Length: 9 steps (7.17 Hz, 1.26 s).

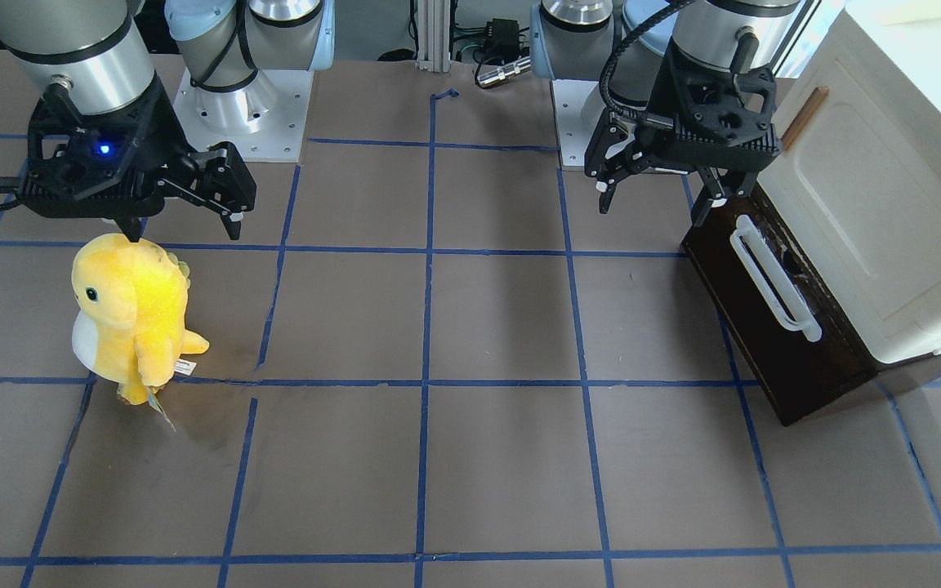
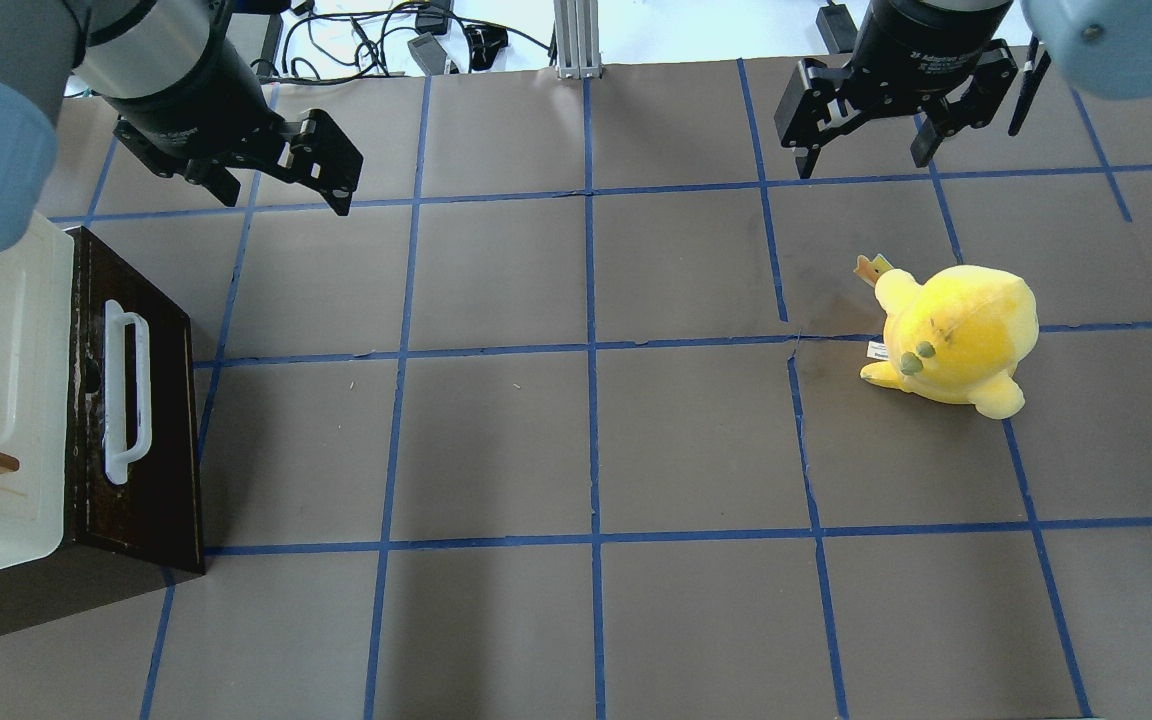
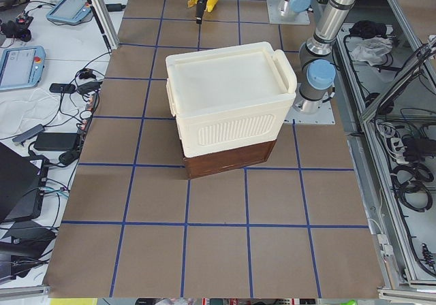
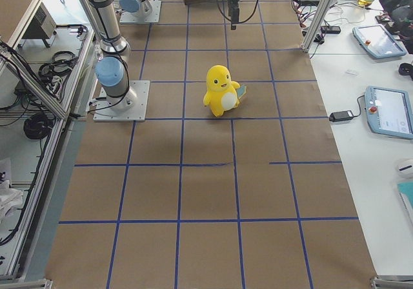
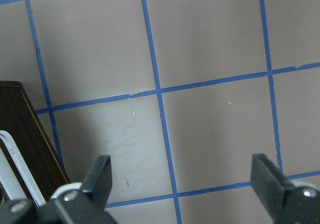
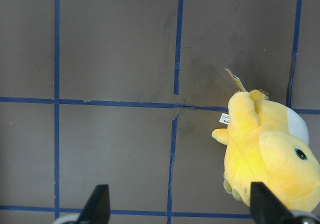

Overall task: Pull drawer sideways
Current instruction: 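Lower the left gripper toward the white handle on the wooden drawer, then reach the left gripper down and align it around the white bar handle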

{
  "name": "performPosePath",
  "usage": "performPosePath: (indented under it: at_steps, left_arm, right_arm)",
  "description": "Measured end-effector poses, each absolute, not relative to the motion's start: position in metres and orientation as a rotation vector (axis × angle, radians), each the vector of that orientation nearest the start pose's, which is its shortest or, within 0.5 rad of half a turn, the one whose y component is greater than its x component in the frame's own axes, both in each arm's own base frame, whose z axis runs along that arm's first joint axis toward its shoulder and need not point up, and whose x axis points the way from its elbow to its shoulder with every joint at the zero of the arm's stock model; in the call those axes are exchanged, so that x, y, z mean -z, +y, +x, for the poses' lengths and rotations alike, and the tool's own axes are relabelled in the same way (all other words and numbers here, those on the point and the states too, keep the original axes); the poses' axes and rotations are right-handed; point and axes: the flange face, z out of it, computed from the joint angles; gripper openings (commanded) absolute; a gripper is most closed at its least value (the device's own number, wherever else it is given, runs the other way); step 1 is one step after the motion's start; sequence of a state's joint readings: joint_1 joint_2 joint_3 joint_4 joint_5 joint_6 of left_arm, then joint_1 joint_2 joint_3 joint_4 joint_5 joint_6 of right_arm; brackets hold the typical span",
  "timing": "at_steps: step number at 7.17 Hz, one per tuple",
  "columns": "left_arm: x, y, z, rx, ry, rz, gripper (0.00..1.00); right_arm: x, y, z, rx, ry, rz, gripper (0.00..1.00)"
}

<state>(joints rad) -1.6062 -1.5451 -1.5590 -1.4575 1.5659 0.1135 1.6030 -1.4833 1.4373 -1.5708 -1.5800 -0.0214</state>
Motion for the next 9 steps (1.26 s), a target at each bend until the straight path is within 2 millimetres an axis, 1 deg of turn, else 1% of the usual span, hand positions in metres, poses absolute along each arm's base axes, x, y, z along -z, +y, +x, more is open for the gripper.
performPosePath:
  at_steps: [3,4,5,7,8,9]
  left_arm:
    - [-0.516,-0.493,-0.15,0.237,3.129,0.22,1.0]
    - [-0.517,-0.498,-0.146,0.241,3.134,0.161,1.0]
    - [-0.514,-0.506,-0.141,0.23,3.136,0.074,1.0]
    - [-0.487,-0.526,-0.139,0.17,3.143,-0.091,1.0]
    - [-0.472,-0.534,-0.143,0.144,3.143,-0.164,1.0]
    - [-0.459,-0.536,-0.15,0.117,3.138,-0.211,1.0]
  right_arm:
    - [-0.509,-0.529,0.149,0.072,3.149,-0.084,1.0]
    - [-0.509,-0.529,0.149,0.073,3.149,-0.084,1.0]
    - [-0.509,-0.529,0.149,0.072,3.149,-0.084,1.0]
    - [-0.509,-0.529,0.149,0.072,3.149,-0.084,1.0]
    - [-0.509,-0.529,0.149,0.072,3.149,-0.084,1.0]
    - [-0.509,-0.529,0.149,0.072,3.149,-0.084,1.0]
